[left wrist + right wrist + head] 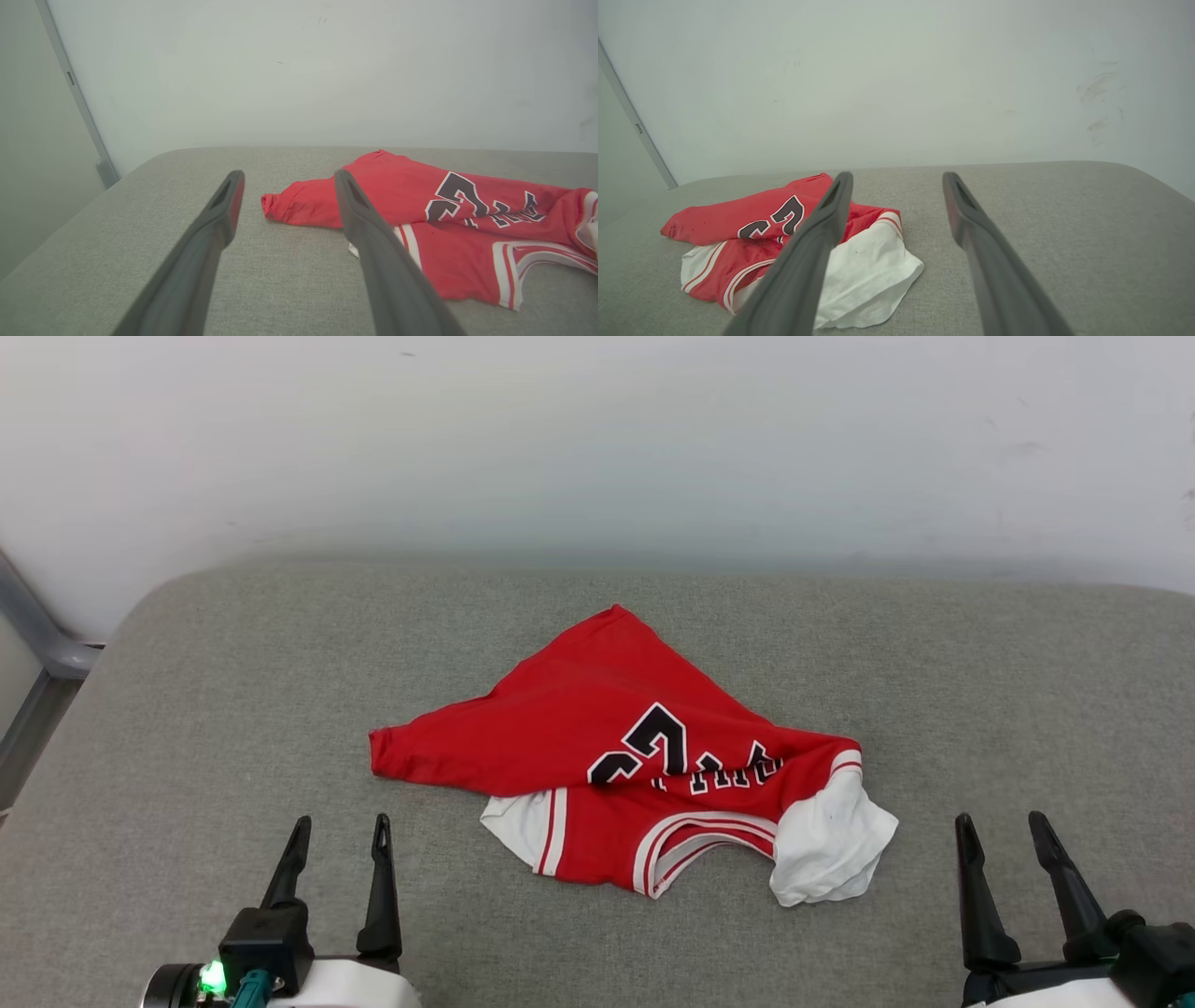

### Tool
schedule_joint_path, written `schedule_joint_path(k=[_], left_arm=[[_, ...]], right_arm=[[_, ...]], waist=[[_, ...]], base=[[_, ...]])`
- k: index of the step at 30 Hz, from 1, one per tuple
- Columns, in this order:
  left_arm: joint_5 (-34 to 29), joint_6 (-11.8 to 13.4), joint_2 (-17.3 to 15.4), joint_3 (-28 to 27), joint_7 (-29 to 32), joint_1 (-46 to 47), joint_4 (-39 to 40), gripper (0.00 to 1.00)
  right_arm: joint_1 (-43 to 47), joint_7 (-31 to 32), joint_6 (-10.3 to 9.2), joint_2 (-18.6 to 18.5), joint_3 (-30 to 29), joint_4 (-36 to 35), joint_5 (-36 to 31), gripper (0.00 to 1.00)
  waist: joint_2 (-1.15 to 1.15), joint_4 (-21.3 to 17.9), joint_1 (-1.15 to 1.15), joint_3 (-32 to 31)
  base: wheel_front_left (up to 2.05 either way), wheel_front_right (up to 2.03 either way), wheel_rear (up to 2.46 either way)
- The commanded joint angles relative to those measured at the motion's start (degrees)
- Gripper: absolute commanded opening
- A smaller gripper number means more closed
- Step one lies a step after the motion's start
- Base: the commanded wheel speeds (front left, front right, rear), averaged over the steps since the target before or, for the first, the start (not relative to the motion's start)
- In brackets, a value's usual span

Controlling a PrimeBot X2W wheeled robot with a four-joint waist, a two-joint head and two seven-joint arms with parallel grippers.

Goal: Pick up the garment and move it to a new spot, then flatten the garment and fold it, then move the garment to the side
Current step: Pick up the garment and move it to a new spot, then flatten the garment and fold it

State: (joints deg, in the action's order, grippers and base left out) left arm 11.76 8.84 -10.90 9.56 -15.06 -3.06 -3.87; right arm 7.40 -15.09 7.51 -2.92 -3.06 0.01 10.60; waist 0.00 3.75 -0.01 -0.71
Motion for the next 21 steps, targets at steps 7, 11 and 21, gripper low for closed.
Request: schedule_joint_path(k=[7,11,21], left_arm=[[-2.5,-2.6,2.3,-3.4,-0.2,-1.3,-0.5,1.00],[-3.6,-3.9,3.5,-5.0,-0.2,-1.6,-0.7,1.00],[-5.9,-6.3,5.4,-7.0,-0.2,-2.2,-1.2,1.00]], right_arm=[[1.6,-0.1,-0.04,0.1,-0.4,0.7,0.5,1.00],[1.9,-0.1,-0.04,0.1,-0.4,1.2,0.7,1.00],[1.2,-0.1,-0.04,0.1,-0.5,1.7,0.5,1.00]], waist=[[0.00,0.2,0.01,-0.3],[0.00,0.3,0.01,-0.4],[0.00,0.3,0.01,-0.7]], base=[[0.00,0.00,0.00],[0.00,0.00,0.00],[0.00,0.00,0.00]])
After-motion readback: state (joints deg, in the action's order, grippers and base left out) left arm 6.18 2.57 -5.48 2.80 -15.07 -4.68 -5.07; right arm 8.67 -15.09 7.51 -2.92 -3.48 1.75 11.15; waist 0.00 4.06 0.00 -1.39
